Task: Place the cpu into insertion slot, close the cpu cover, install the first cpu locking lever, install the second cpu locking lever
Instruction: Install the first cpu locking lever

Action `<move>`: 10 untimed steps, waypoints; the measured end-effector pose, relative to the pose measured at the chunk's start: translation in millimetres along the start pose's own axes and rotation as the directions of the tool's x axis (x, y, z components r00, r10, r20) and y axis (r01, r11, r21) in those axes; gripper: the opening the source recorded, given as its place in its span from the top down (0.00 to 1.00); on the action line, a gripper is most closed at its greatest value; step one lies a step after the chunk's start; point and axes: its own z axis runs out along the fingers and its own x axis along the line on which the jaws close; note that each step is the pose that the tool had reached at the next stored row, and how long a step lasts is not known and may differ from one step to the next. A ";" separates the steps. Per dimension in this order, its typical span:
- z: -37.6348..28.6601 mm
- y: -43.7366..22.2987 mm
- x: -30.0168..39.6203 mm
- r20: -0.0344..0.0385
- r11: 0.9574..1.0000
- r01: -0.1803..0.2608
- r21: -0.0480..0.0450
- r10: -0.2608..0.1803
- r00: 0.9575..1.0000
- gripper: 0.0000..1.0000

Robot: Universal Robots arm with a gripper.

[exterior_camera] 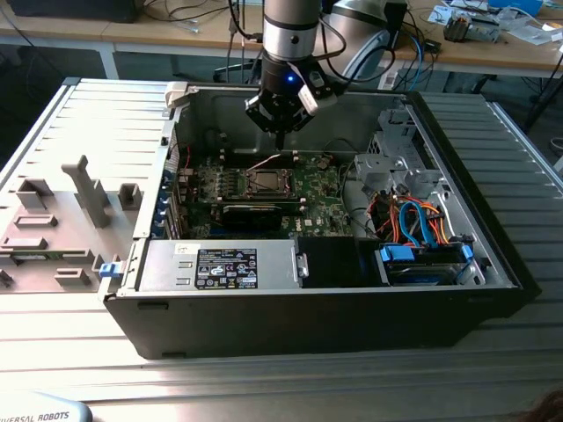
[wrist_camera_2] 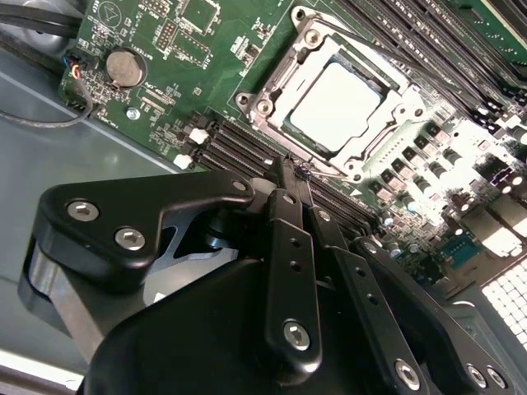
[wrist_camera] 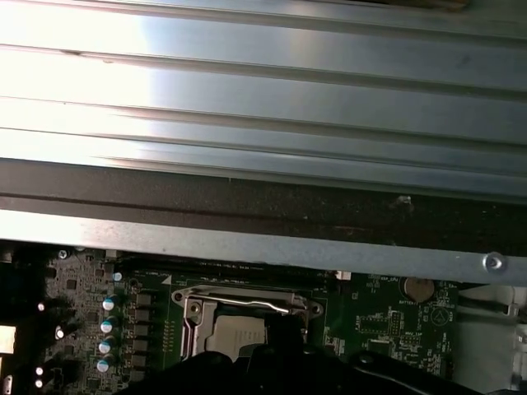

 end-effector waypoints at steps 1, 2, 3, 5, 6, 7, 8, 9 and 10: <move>0.0 -0.1 -1.0 0.000 1.000 0.000 0.000 0.000 1.000 0.89; 0.0 -0.2 -1.9 0.000 1.000 0.000 0.000 0.000 1.000 0.89; 0.0 -0.2 -2.4 0.000 1.000 0.000 0.000 0.000 1.000 0.89; 0.0 -0.3 -3.6 0.000 1.000 0.000 0.000 0.000 1.000 0.89; 0.0 -0.3 -3.9 0.000 1.000 0.000 0.000 0.000 1.000 0.89; 0.0 -0.4 -4.3 0.000 1.000 0.000 0.000 0.000 1.000 0.89; 0.0 -0.4 -4.8 0.000 1.000 0.000 0.000 0.000 1.000 0.89; 0.0 -0.4 -4.8 0.000 1.000 0.000 0.000 0.000 1.000 0.89; 0.0 -0.4 -4.8 0.000 1.000 0.000 0.000 0.000 1.000 0.89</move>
